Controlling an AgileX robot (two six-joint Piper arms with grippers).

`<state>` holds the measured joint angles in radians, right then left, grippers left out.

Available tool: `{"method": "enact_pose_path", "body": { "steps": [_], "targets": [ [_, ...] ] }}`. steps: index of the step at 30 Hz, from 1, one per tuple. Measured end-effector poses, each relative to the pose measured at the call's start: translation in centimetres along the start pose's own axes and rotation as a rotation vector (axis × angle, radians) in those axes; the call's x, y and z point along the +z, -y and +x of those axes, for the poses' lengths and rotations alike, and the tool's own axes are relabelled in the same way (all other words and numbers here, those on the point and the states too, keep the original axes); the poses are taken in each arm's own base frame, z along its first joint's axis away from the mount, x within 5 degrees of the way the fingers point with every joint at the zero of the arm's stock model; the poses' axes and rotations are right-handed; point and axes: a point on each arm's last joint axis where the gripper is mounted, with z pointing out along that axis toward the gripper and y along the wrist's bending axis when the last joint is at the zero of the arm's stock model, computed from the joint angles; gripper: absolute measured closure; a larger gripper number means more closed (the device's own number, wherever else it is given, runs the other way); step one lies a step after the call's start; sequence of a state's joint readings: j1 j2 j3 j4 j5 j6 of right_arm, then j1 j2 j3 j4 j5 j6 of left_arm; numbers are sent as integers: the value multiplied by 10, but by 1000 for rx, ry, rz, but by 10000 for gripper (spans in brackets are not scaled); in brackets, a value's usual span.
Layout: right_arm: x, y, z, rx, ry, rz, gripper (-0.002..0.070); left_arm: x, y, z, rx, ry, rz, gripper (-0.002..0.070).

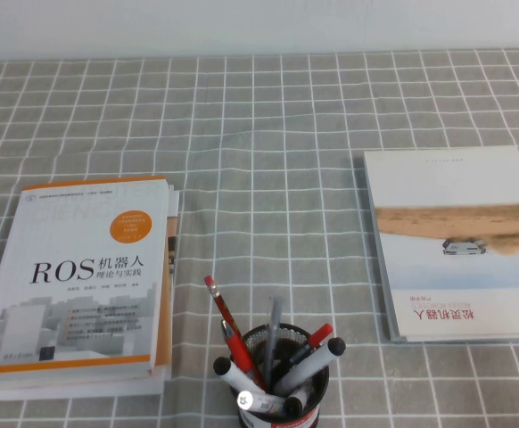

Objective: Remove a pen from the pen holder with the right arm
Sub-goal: 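Take a marker out of the pen holder and lay it on the table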

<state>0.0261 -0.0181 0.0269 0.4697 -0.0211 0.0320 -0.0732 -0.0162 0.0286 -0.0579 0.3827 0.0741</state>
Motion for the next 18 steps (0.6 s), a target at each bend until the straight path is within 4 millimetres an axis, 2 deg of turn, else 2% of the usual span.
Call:
{"method": "enact_pose_path", "body": {
  "steps": [5, 11, 18],
  "targets": [
    [0, -2, 5, 88, -88, -4, 689, 0, 0, 0, 0, 0, 0, 678],
    [5, -25, -16, 45, -286, -21, 689, 0, 0, 0, 0, 0, 0, 678],
    [25, -46, -35, -82, -634, 11, 689, 0, 0, 0, 0, 0, 0, 678]
  ]
}}
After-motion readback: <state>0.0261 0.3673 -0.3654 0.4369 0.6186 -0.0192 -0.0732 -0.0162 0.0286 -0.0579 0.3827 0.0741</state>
